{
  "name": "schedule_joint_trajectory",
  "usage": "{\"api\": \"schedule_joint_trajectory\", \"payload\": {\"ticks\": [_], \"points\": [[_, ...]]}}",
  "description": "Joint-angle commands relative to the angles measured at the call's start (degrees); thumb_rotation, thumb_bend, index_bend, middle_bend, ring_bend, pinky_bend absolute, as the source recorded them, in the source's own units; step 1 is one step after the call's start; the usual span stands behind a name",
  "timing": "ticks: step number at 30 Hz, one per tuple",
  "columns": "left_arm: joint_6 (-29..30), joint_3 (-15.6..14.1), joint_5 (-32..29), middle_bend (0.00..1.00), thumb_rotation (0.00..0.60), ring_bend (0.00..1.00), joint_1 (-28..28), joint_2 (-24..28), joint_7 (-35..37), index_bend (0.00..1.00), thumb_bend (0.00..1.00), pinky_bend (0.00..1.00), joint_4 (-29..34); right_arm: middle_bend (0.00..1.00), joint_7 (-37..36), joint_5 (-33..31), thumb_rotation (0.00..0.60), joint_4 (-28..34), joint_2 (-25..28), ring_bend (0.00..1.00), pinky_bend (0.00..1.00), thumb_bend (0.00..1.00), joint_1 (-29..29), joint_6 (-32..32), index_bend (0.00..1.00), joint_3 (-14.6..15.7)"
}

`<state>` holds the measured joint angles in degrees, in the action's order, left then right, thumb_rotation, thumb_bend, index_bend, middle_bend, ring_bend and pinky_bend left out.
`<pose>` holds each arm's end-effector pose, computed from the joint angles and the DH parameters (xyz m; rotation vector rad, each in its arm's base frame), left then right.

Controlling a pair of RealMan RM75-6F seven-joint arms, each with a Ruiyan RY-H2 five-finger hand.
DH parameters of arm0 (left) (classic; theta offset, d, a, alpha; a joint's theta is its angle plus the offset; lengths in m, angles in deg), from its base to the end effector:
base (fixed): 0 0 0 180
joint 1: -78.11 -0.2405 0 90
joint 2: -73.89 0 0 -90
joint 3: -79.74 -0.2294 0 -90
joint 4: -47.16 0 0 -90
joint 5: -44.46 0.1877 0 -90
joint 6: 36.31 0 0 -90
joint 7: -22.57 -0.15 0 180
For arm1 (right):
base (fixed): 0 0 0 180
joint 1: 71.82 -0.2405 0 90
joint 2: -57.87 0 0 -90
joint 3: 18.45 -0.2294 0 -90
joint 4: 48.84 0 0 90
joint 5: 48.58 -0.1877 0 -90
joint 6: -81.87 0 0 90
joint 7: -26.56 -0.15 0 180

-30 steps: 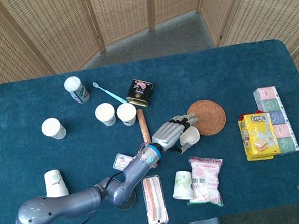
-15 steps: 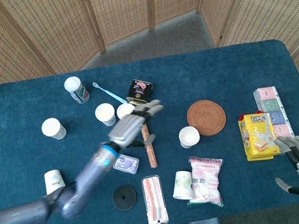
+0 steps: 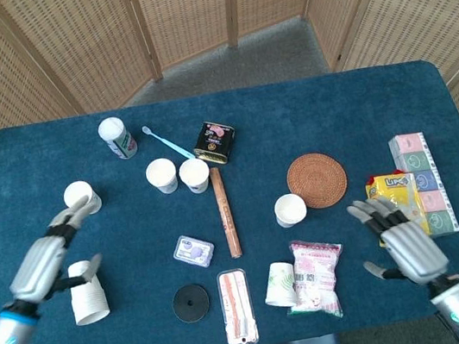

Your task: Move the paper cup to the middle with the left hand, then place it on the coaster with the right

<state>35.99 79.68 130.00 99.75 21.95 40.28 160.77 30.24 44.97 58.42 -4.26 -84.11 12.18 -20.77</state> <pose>-0.1796 0.2243 0.1587 -1.5754 -1.3204 -1.2313 -0.1984 -0.1962 0.1157 1.7437 -1.0485 1.0161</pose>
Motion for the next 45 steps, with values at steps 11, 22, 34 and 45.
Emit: {"api": "schedule_joint_trajectory", "payload": {"ticks": [11,22,34,45], "points": [[6.6,-2.9,3.3,0.0,0.6,0.0,-7.3,2.2,10.3,0.0,0.5,0.0,-4.2,0.0,10.4,-16.1,0.6,1.3,-9.0,0.0,0.0,0.28,-15.0,17.4,0.0,-7.3],[3.8,-1.4,2.6,0.0,0.6,0.0,-6.4,0.3,10.9,0.0,0.5,0.0,-7.0,0.0,16.6,-30.5,0.6,-5.1,-14.7,0.0,0.0,0.28,-25.6,24.2,0.0,-11.0],[4.6,-0.9,2.9,0.0,0.6,0.0,-7.4,-0.5,11.3,0.0,0.5,0.0,-7.8,0.0,18.1,-38.4,0.6,-12.0,-17.1,0.0,0.0,0.28,-31.2,26.3,0.0,-9.3],[4.7,-1.1,3.9,0.0,0.6,0.0,-8.2,-1.4,12.8,0.0,0.5,0.0,-9.3,0.0,18.9,-39.1,0.6,-13.5,-18.0,0.0,0.04,0.32,-32.5,24.1,0.04,-6.9]]}}
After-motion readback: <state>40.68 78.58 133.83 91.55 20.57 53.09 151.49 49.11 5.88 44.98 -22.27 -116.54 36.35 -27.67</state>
